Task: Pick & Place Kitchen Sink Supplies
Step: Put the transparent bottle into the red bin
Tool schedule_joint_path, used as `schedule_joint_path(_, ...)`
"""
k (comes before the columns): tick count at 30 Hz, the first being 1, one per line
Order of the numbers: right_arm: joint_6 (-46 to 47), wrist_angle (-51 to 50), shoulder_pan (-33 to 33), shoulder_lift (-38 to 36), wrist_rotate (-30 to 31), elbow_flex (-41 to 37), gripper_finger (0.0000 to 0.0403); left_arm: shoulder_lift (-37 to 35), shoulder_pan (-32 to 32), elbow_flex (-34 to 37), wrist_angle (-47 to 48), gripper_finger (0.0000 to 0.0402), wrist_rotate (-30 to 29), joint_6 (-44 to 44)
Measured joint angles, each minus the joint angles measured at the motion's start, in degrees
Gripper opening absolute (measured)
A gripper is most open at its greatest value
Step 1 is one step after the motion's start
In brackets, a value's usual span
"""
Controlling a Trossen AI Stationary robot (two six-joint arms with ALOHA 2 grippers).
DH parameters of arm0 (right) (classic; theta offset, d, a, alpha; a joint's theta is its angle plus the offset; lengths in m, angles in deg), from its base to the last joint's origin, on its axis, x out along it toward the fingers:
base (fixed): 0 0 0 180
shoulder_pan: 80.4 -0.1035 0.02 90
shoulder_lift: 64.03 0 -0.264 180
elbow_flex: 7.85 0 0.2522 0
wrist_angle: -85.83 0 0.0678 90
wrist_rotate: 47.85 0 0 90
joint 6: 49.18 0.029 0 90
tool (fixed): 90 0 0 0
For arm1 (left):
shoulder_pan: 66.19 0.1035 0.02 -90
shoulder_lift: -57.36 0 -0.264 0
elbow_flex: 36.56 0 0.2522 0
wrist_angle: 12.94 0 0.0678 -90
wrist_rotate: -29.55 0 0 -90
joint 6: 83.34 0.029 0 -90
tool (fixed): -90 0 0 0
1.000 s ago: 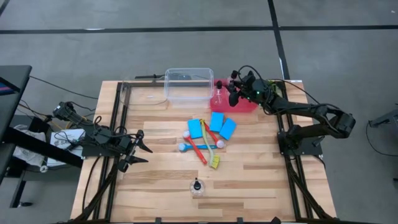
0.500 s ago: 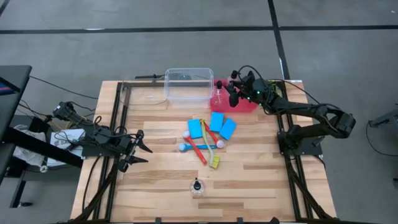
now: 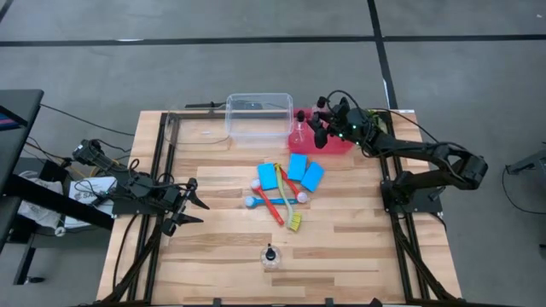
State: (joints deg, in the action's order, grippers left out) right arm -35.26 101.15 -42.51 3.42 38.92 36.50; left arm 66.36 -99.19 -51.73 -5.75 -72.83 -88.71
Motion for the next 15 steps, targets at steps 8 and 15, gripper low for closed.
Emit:
schedule_joint_path(8, 1.6, 0.1, -1.1, -2.3, -0.1, 0.0, 0.0231, 0.0, 0.0, 0.0, 0.0, 0.0202, 0.0, 0.0)
schedule_joint_path(15, 4.0, -1.0, -1.1, -2.1, -0.1, 0.0, 0.0231, 0.0, 0.0, 0.0, 0.0, 0.0202, 0.0, 0.0)
